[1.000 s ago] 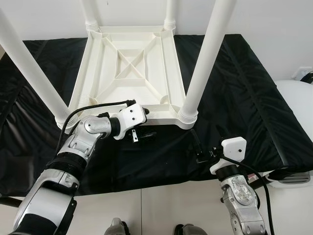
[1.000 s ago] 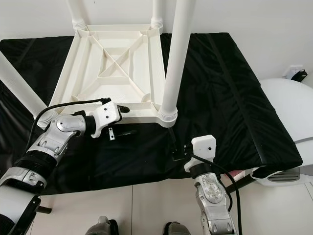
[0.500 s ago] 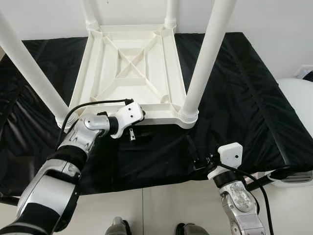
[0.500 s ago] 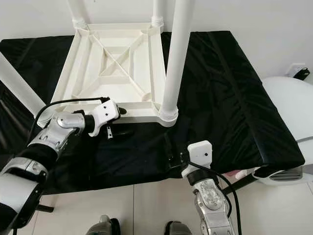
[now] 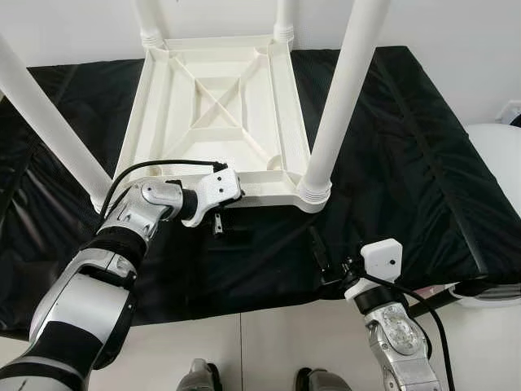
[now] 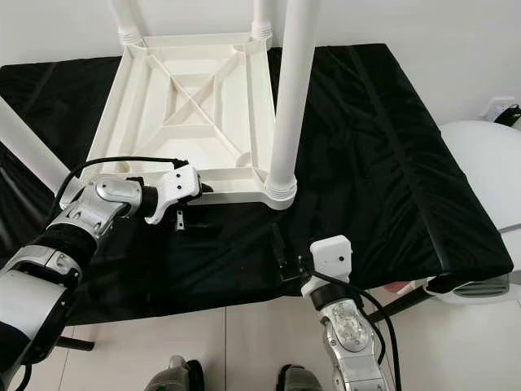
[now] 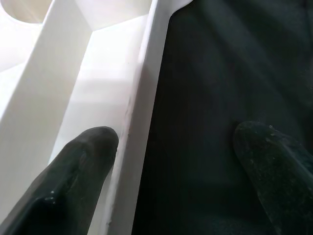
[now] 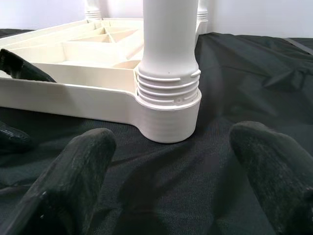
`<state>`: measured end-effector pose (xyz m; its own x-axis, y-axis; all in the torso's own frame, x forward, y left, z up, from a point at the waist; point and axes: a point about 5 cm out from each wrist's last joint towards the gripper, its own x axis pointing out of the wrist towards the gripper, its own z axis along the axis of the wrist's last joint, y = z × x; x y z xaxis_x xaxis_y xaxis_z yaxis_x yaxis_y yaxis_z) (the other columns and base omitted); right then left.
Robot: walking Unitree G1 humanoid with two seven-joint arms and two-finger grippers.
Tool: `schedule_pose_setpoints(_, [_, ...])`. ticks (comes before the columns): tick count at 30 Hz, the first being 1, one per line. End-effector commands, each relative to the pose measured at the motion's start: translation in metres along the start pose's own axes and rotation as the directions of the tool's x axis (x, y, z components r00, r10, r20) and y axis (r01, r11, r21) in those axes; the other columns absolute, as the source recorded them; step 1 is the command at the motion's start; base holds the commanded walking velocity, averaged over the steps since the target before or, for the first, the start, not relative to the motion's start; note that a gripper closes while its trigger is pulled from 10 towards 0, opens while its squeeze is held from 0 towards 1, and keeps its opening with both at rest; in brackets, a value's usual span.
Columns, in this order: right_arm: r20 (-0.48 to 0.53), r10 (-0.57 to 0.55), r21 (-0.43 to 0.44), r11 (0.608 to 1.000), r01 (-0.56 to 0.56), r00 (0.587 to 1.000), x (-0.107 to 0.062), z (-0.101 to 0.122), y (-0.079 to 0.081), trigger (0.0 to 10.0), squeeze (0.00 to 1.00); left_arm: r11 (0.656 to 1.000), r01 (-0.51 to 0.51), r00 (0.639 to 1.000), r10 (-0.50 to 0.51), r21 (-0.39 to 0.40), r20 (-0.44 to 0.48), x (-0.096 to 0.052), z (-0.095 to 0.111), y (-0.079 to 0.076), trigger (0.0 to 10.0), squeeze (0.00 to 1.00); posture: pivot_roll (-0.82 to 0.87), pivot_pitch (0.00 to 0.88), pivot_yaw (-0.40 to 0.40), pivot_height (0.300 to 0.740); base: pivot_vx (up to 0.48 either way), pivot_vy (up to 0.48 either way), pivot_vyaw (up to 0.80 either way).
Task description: Building children table
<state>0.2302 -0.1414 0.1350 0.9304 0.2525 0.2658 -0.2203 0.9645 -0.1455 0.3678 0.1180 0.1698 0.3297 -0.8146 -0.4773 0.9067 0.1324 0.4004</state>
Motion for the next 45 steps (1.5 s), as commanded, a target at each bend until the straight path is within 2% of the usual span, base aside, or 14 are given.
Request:
schedule_pose_setpoints(1, [-0.016,-0.001,0.011,1.000,0.001,1.000,-0.003,-0.001,0.003,10.0,0.00,1.000,0.025,1.000,-0.025,-0.015,-0.012,0.000,-0.002,-0.001,8.7,0.00,-0.02,0.198,0.078,0.740,0.000,0.000,0.00])
schedule_pose_setpoints(6, [-0.018,-0.006,0.013,1.000,0.006,1.000,-0.004,-0.002,0.004,10.0,0.00,0.999,0.027,1.000,-0.027,-0.041,0.003,0.001,-0.002,0.000,9.1,0.00,-0.02,0.198,0.082,0.740,0.000,0.000,0.00])
schedule_pose_setpoints(7, [-0.018,-0.008,0.013,1.000,0.008,1.000,-0.004,-0.001,0.004,10.0,0.00,0.999,0.028,1.000,-0.028,-0.046,0.004,0.001,-0.002,0.000,8.0,0.00,-0.02,0.200,0.082,0.740,0.000,0.000,0.00])
schedule_pose_setpoints(8, [-0.018,-0.008,0.013,1.000,0.008,1.000,-0.004,-0.001,0.004,10.0,0.00,0.999,0.028,1.000,-0.028,-0.046,0.004,0.001,-0.002,0.000,8.0,0.00,-0.02,0.200,0.082,0.740,0.000,0.000,0.00])
schedule_pose_setpoints(9, [-0.019,-0.009,0.011,1.000,0.010,1.000,-0.005,-0.001,0.004,10.0,0.00,0.998,0.027,1.000,-0.026,-0.060,0.008,0.001,-0.002,0.001,6.5,0.00,-0.02,0.202,0.083,0.740,0.000,0.000,0.00])
schedule_pose_setpoints(11, [-0.019,-0.009,0.011,1.000,0.010,1.000,-0.005,-0.001,0.004,10.0,0.00,0.998,0.027,1.000,-0.026,-0.060,0.008,0.001,-0.002,0.001,6.5,0.00,-0.02,0.202,0.083,0.740,0.000,0.000,0.00])
schedule_pose_setpoints(12, [-0.020,-0.011,0.010,1.000,0.011,1.000,-0.006,-0.001,0.004,10.0,0.00,0.997,0.030,0.999,-0.030,-0.068,0.012,0.000,-0.003,0.001,5.3,0.00,-0.02,0.202,0.085,0.740,0.000,0.000,0.00])
schedule_pose_setpoints(13, [-0.021,-0.013,0.010,1.000,0.014,1.000,-0.006,-0.001,0.004,10.0,0.00,0.996,0.034,0.999,-0.033,-0.081,0.019,-0.001,-0.003,0.002,0.0,0.00,-0.02,0.204,0.086,0.740,0.000,0.000,0.00])
schedule_pose_setpoints(27, [-0.025,-0.022,0.006,1.000,0.022,0.999,-0.008,-0.001,0.005,10.0,0.00,0.989,0.077,0.996,-0.071,-0.129,0.049,-0.004,-0.005,0.001,0.0,0.00,-0.02,0.206,0.093,0.740,0.000,0.000,0.00])
schedule_pose_setpoints(39, [-0.026,-0.029,0.005,1.000,0.029,0.999,-0.008,-0.002,0.006,10.0,0.00,0.969,0.209,0.978,-0.203,-0.130,0.056,-0.006,-0.009,-0.009,0.0,0.00,-0.03,0.194,0.105,0.740,0.000,0.000,0.00])
schedule_pose_setpoints(43, [-0.025,-0.030,0.005,1.000,0.030,0.999,-0.007,-0.002,0.006,10.0,0.00,0.968,0.216,0.976,-0.210,-0.127,0.061,-0.006,-0.009,-0.010,0.0,0.00,-0.03,0.192,0.108,0.740,0.000,0.000,0.00])
schedule_pose_setpoints(44, [-0.024,-0.031,0.005,0.999,0.031,0.999,-0.007,-0.002,0.006,10.0,0.00,0.969,0.211,0.976,-0.200,-0.130,0.088,-0.006,-0.006,-0.009,0.0,0.00,-0.03,0.187,0.109,0.740,0.000,0.000,0.00])
schedule_pose_setpoints(45, [-0.022,-0.033,0.007,0.999,0.033,0.999,-0.006,-0.002,0.006,10.0,0.00,0.973,0.191,0.978,-0.177,-0.130,0.112,-0.006,-0.002,-0.005,8.8,0.00,-0.03,0.184,0.109,0.740,0.000,0.000,0.00])
